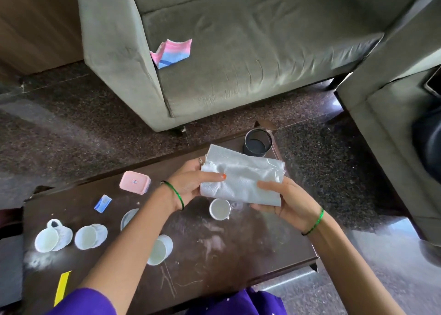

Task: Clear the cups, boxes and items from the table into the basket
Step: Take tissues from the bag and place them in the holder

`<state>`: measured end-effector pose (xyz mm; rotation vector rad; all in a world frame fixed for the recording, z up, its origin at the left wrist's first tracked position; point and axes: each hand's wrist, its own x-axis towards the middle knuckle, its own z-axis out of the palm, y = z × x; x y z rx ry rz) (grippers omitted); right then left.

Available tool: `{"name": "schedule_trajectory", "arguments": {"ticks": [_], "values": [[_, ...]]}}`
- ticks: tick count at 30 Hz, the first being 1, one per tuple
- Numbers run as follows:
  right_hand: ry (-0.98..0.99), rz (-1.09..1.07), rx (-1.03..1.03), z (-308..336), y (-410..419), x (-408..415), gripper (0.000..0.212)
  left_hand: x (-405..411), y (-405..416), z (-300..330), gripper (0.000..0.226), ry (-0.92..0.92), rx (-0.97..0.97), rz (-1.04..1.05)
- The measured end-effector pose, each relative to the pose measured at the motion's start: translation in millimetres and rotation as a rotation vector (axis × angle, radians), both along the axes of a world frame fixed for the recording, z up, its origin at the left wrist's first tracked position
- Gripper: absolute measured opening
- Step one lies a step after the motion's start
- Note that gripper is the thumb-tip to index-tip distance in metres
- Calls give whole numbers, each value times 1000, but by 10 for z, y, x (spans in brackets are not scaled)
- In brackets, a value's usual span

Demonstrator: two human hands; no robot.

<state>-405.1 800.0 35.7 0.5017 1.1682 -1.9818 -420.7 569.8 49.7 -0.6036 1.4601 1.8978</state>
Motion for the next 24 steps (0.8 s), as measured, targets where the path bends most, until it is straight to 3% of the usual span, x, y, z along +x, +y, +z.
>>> {"name": "schedule_trajectory", "arguments": {"ticks": [6,15,21,24], "values": [[-3,-48,-27,-280,74,-34,40,-65,69,-426,31,17,56,11],[146,-21,93,-473,307,-249,34,-333,280,-772,32,63,163,-50],[204,-238,252,-528,552,-442,49,-751,323,-985,40,77,76,-172],[219,-387,332,-570,728,-550,45,-941,410,-1187,68,183,-282,-237]]}}
